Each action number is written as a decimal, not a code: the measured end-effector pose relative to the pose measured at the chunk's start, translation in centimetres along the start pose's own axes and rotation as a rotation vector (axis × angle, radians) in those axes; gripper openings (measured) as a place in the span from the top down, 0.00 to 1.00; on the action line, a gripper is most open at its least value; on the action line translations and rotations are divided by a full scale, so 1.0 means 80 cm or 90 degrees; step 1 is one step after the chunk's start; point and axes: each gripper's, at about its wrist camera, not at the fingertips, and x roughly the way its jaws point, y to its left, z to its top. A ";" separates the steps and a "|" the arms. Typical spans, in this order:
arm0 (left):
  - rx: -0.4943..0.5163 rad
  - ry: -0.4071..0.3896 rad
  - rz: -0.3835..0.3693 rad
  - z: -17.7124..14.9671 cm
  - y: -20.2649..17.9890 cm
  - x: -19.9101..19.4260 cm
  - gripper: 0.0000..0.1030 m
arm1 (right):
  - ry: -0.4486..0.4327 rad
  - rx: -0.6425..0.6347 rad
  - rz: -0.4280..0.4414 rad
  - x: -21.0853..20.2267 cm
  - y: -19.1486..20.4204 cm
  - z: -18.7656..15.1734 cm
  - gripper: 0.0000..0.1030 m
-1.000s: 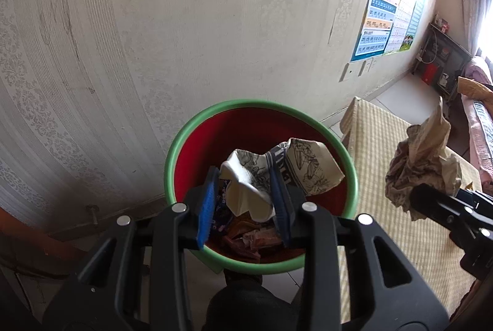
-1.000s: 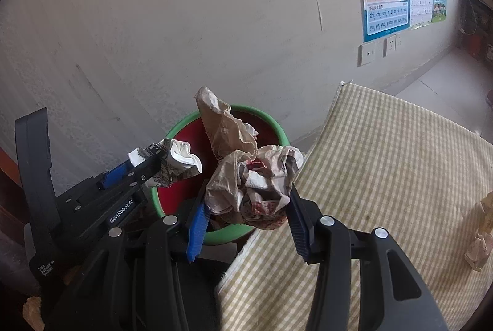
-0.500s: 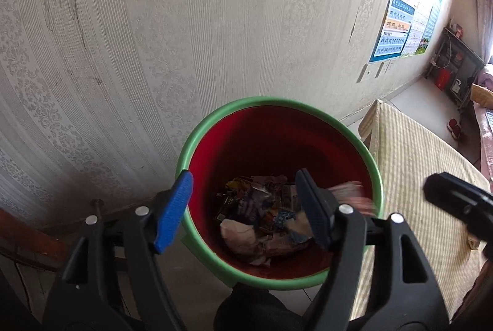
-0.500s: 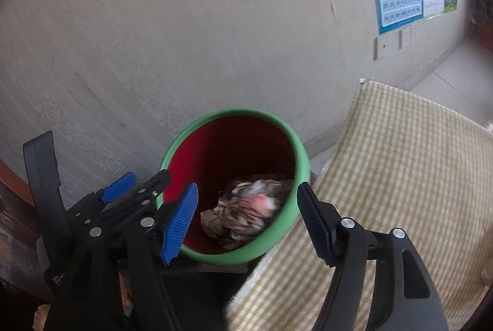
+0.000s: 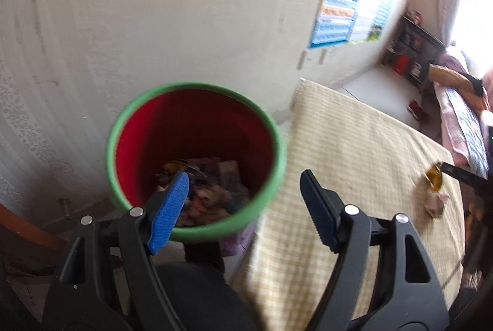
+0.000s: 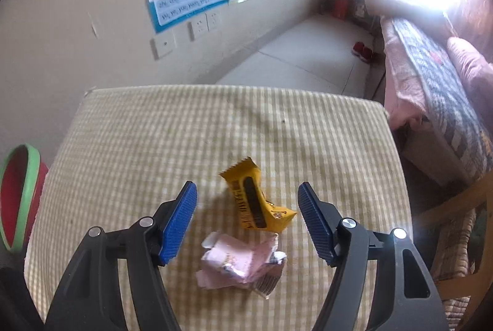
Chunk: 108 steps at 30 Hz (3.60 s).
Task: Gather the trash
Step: 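Grasp the yellow snack bag with the right tool while the left tool grasps the pink wrapper, then carry the yellow bag over the bucket with the right tool while the left tool carries the pink wrapper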
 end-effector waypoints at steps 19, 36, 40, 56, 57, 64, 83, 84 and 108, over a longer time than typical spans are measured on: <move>0.186 0.076 -0.187 -0.047 -0.237 0.012 0.30 | 0.019 0.179 0.220 -0.092 -0.100 -0.154 0.77; 0.251 0.249 -0.228 -0.088 -0.405 0.128 0.47 | 0.013 0.152 0.160 -0.135 -0.120 -0.193 0.60; 0.238 0.262 -0.224 -0.091 -0.398 0.134 0.65 | -0.009 0.176 0.152 -0.136 -0.129 -0.195 0.54; 0.236 0.121 -0.184 -0.068 -0.315 0.025 0.67 | 0.007 0.169 0.141 -0.093 -0.124 -0.177 0.75; 0.230 0.117 -0.182 -0.065 -0.310 0.021 0.67 | 0.002 0.167 0.145 -0.095 -0.122 -0.178 0.76; 0.216 0.054 -0.154 -0.039 -0.279 -0.014 0.67 | -0.041 0.136 0.167 -0.134 -0.094 -0.170 0.77; 0.161 -0.035 -0.099 0.002 -0.200 -0.051 0.66 | -0.119 0.024 0.250 -0.211 0.029 -0.107 0.74; 0.157 -0.036 -0.098 0.002 -0.196 -0.051 0.66 | -0.118 0.018 0.251 -0.211 0.035 -0.106 0.74; 0.076 -0.066 -0.028 0.016 -0.092 -0.055 0.66 | -0.096 -0.067 0.273 -0.206 0.133 -0.098 0.74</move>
